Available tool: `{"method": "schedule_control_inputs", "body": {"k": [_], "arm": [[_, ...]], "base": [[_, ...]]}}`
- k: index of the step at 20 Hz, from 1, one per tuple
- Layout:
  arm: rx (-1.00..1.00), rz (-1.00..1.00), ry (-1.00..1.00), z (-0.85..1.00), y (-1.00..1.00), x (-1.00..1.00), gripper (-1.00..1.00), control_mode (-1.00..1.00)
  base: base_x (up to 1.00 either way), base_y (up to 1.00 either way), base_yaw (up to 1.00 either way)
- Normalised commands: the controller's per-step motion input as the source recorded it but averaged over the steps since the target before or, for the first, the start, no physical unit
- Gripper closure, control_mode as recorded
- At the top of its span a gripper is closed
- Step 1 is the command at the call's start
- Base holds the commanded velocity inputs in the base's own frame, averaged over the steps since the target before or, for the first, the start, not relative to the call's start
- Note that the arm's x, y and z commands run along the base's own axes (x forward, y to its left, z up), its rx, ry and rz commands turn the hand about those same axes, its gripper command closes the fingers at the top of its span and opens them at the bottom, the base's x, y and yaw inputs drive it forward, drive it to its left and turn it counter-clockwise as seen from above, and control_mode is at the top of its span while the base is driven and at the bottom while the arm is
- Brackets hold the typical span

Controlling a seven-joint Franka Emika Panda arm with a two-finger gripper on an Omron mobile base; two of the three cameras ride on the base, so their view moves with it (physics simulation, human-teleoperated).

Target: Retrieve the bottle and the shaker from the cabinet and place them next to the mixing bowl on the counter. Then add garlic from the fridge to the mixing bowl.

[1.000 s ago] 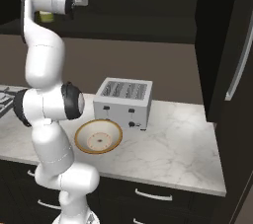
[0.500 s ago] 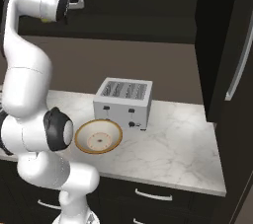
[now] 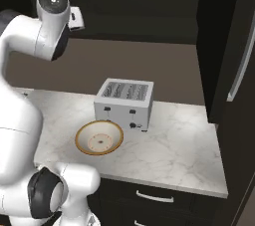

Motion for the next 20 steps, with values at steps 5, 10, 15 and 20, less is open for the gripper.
{"method": "schedule_control_inputs", "body": {"k": [5,10,15,20], "arm": [[0.00,0.01,0.00,-0.30,-0.81,-0.60,1.00,-1.00],[0.00,0.00,0.00,-0.45,-0.83,-0.45,1.00,-1.00],[0.01,0.00,0.00,-0.58,-0.67,-0.21,1.00,-1.00],[0.01,0.00,-0.01,-0.49,-0.35,0.00,1.00,-1.00]], "base": [[0.00,0.00,0.00],[0.00,0.00,0.00],[0.00,0.00,0.00],[0.00,0.00,0.00]]}}
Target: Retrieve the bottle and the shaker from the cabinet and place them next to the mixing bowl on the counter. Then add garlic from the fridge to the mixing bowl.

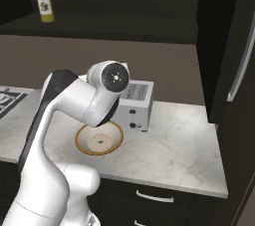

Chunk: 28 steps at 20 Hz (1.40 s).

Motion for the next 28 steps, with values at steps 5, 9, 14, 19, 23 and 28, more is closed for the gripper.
{"method": "schedule_control_inputs", "body": {"k": [5,9,14,19,23,28], "arm": [[0.00,0.01,0.05,-0.61,-0.62,0.00,1.00,-1.00],[0.00,0.01,0.07,-0.69,-0.60,0.00,1.00,-1.00],[0.00,0.01,0.11,-0.58,-0.53,0.00,1.00,-1.00],[0.00,0.04,0.18,-0.78,-0.19,0.10,1.00,-1.00],[0.00,0.08,0.13,-0.75,-0.02,0.31,1.00,-1.00],[0.01,0.10,0.02,-0.69,-0.09,0.27,1.00,-1.00]], "base": [[0.00,0.00,0.00],[0.00,0.00,0.00],[0.00,0.00,0.00],[0.00,0.00,0.00],[0.00,0.00,0.00],[0.00,0.00,0.00]]}}
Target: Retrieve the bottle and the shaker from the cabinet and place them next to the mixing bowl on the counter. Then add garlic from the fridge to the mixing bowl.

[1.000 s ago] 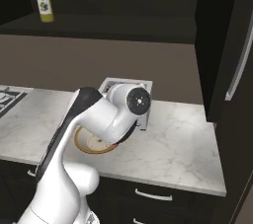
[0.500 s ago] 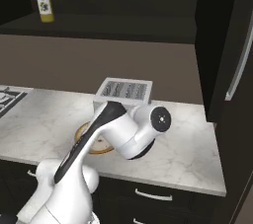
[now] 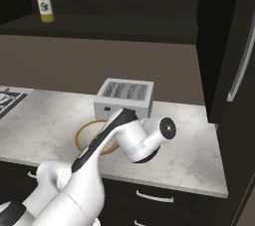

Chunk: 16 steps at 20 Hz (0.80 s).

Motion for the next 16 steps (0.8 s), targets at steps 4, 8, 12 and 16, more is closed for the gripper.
{"method": "schedule_control_inputs", "body": {"k": [4,8,12,16], "arm": [[0.02,0.11,-0.04,-0.57,-0.23,0.11,1.00,-1.00],[0.01,0.13,-0.04,-0.43,-0.15,0.20,1.00,-1.00],[0.01,0.13,-0.04,-0.36,-0.03,0.30,1.00,-1.00],[0.00,0.11,-0.04,-0.33,-0.01,0.31,1.00,-1.00]], "base": [[0.00,0.00,0.00],[0.00,0.00,0.00],[0.00,0.00,0.00],[0.00,0.00,0.00]]}}
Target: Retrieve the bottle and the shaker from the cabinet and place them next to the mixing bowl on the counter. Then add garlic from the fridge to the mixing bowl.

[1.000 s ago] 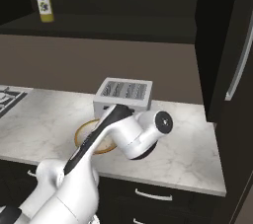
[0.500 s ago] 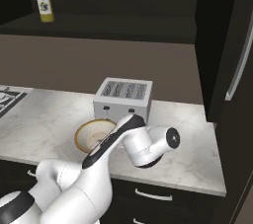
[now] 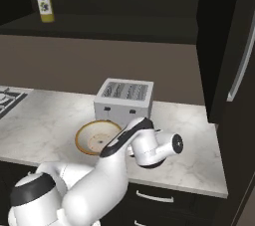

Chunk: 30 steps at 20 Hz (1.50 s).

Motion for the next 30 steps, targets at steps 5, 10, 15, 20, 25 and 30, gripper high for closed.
{"method": "schedule_control_inputs", "body": {"k": [5,10,15,20,25,30], "arm": [[0.00,0.09,-0.02,-0.35,-0.01,0.29,1.00,-1.00],[0.00,0.07,-0.01,-0.28,-0.03,0.22,1.00,-1.00],[0.02,0.07,-0.03,-0.22,0.00,0.04,1.00,-1.00],[0.02,0.05,-0.01,-0.23,0.00,0.08,1.00,-1.00],[0.01,0.03,-0.01,-0.15,0.03,0.04,-1.00,-1.00],[0.02,0.00,-0.03,0.00,0.00,-0.08,-1.00,-1.00]], "base": [[0.00,0.00,0.00],[0.00,0.00,0.00],[0.00,0.00,0.00],[0.00,0.00,0.00],[0.00,0.00,0.00],[0.00,0.00,0.00]]}}
